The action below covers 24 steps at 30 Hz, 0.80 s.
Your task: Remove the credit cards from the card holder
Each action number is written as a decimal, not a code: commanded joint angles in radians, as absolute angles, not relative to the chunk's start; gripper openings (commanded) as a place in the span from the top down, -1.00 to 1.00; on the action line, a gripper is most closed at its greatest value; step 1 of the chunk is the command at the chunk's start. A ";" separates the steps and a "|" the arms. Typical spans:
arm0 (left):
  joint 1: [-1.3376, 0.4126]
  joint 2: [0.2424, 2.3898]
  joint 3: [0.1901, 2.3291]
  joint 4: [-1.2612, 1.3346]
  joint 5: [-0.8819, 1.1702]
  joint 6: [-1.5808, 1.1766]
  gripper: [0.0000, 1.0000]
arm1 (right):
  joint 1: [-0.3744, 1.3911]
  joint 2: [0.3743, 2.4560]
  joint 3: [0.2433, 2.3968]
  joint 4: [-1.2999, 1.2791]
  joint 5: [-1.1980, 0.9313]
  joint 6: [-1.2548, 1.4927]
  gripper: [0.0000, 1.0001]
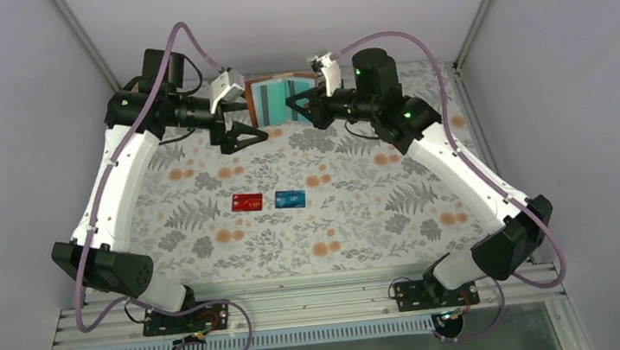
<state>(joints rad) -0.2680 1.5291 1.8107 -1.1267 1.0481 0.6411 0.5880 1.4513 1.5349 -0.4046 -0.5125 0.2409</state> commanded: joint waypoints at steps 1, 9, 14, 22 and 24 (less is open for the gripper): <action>-0.267 1.534 1.802 -1.063 1.052 0.594 -0.92 | 0.599 1.406 1.574 -0.428 -0.492 0.213 0.92; -0.265 1.546 1.818 -1.097 1.060 0.638 -0.02 | 0.598 1.343 1.544 -0.427 -0.759 0.071 0.87; -0.265 1.508 1.808 -1.165 1.158 0.749 0.54 | 0.596 1.358 1.557 -0.462 -0.832 0.036 0.92; -0.265 1.482 1.797 -1.288 1.288 0.912 0.45 | 0.596 1.357 1.539 -0.469 -0.891 0.014 0.92; -0.265 1.482 1.801 -1.304 1.301 0.939 0.15 | 0.595 1.358 1.541 -0.469 -0.890 0.014 0.92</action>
